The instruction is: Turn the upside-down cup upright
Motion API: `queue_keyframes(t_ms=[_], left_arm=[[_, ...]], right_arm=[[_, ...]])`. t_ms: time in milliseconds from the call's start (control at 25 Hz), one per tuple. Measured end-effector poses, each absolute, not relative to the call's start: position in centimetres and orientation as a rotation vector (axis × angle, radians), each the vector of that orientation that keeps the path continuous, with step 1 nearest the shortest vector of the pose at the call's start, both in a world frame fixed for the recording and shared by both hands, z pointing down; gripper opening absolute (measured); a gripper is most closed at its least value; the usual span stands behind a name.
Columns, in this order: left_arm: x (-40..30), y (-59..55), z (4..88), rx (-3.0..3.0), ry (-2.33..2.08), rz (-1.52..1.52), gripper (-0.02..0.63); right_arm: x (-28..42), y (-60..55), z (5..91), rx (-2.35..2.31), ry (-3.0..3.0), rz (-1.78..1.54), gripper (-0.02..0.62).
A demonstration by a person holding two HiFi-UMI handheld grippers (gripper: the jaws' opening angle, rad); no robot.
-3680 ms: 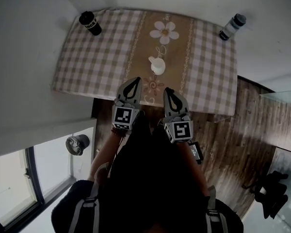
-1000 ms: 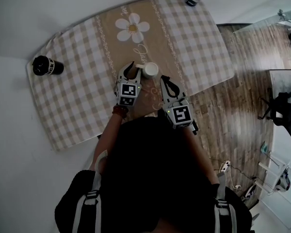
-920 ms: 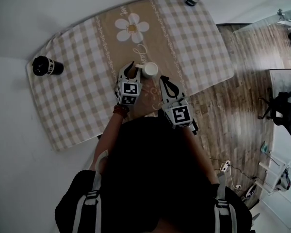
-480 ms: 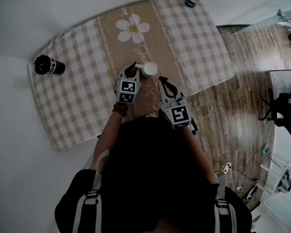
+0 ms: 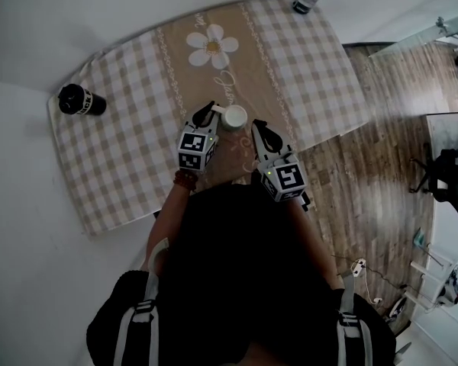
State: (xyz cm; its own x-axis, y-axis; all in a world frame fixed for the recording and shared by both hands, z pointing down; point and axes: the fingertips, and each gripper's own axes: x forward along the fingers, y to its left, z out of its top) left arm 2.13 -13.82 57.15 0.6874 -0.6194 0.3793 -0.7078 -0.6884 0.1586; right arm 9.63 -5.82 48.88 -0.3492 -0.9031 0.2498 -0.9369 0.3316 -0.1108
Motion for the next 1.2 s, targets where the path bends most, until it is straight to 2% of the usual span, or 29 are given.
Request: queue_keyframes(t_ms=[160,280,440,600,800,960,1120,1200], left_arm=[[0.4,-13.6,53.3,2.62,-1.085,0.266,0.052],[-1.5,-14.3,50.8,2.619,-1.127,0.178,0.052],[-3.5,-14.0,47.2,2.661,-1.186,0.121,0.052],[-4.7,-13.7,44.7,2.712,-1.236,0.093,0.049],[-5.0,-13.1,44.5,2.763,-1.229,0.095,0.048],[-4.8,-12.6,44.3,2.785,-1.223,0.057,0.049],[-4.3,-12.2,44.5,2.832,-1.18,0.025,0.049],[-4.1,-12.3,44.4,2.849,-1.179,0.027,0.048]], right_arm=[[9.5,-5.8,48.0,1.708,-2.539,0.424,0.008],[8.5,-6.4,47.5,1.655,-2.619,0.464,0.055],[6.1,-5.9,45.7,1.569,-2.766,0.547,0.058],[3.3,-5.0,44.0,1.42,-2.96,0.676,0.149],[1.5,-5.2,44.7,1.296,-3.011,0.867,0.31],[1.0,-5.3,45.5,1.19,-3.048,1.103,0.408],[1.2,-5.5,45.0,1.109,-3.123,1.372,0.48],[1.4,-5.8,44.8,1.085,-3.136,1.45,0.488]])
